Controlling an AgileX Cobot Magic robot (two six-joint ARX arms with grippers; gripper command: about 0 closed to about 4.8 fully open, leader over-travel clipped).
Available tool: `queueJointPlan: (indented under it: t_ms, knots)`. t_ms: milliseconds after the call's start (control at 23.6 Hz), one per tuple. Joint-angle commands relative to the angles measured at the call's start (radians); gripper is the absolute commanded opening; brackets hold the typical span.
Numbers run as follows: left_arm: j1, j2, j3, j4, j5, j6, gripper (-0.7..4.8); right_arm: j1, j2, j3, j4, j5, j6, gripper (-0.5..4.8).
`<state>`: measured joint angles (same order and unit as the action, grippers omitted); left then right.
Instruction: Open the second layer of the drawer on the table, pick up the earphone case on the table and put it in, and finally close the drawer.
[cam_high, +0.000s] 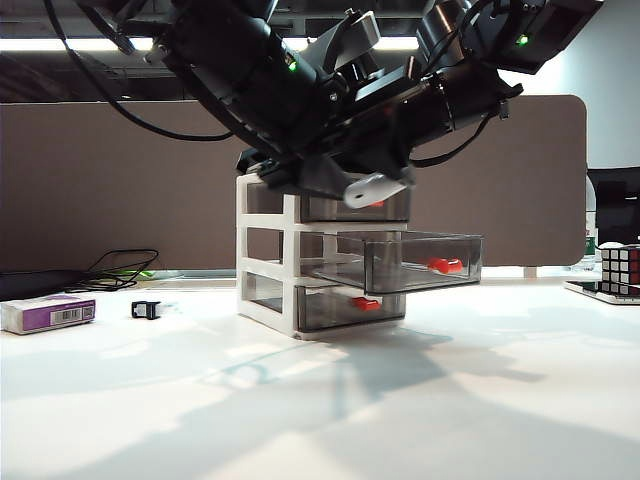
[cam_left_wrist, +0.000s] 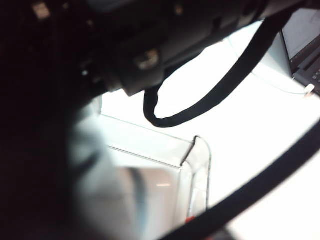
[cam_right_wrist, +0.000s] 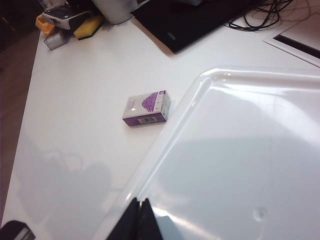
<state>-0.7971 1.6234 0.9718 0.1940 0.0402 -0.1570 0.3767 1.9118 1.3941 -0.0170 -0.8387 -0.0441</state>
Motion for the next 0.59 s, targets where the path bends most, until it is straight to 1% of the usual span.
queueJointPlan:
  t_ms: [42,169,424,508,593]
  knots:
    - [0.002,0.016,-0.006,-0.082,-0.003,0.027,3.67,0.008,0.023,-0.023,-0.14,0.006,0.043,-0.05]
    - [0.002,0.016,-0.006,-0.081,-0.02,0.027,3.68,0.008,0.023,-0.023,-0.14,0.006,0.043,-0.05]
    - [0.002,0.016,-0.006,-0.084,-0.021,0.029,3.68,0.008,0.023,-0.023,-0.14,0.007,0.039,-0.05]
    - [0.001,0.012,-0.006,-0.106,-0.017,0.029,3.67,0.008,0.023,-0.023,-0.14,0.007,0.035,-0.05]
    - [-0.001,0.002,-0.006,-0.156,0.006,0.029,3.61,0.008,0.023,-0.023,-0.14,0.007,0.035,-0.05]
